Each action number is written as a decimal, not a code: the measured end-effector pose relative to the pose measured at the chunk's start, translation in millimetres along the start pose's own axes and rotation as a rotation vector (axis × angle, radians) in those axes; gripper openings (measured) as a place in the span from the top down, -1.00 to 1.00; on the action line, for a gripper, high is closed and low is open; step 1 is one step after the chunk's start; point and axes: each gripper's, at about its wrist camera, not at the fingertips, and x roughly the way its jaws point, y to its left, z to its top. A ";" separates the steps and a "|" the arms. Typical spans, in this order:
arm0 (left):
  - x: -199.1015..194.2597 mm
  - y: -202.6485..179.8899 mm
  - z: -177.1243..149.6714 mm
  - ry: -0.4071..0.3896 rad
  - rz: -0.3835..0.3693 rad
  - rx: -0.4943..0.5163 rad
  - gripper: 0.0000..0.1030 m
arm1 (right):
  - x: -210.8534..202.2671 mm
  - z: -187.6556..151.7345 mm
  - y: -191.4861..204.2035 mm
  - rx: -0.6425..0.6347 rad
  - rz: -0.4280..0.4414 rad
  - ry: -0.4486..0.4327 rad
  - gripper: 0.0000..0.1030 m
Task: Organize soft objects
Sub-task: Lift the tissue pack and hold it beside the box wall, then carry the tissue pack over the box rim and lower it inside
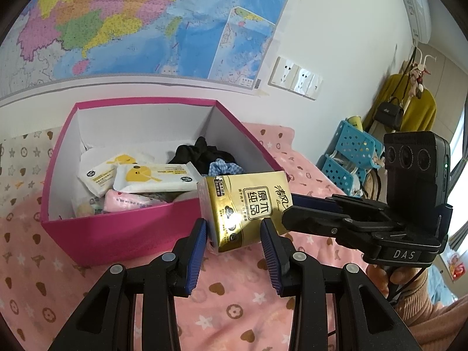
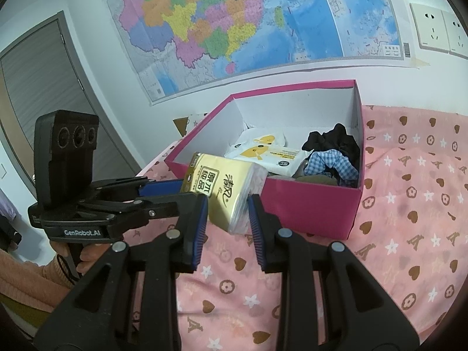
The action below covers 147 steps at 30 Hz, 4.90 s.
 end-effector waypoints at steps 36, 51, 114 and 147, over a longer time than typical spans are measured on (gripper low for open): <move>3.5 4.2 5.9 -0.003 0.010 -0.009 0.28 | 1.3 6.7 -1.4 -0.005 0.008 -0.015 0.38; 8.3 4.4 10.1 -0.003 0.012 -0.014 0.28 | 4.5 14.1 -8.6 -0.004 0.006 -0.018 0.38; 34.9 13.0 33.3 0.018 0.065 -0.009 0.28 | 23.6 33.8 -30.6 0.047 -0.002 -0.020 0.38; 53.3 24.8 43.2 0.057 0.099 -0.021 0.28 | 45.7 42.5 -44.2 0.094 -0.015 0.015 0.38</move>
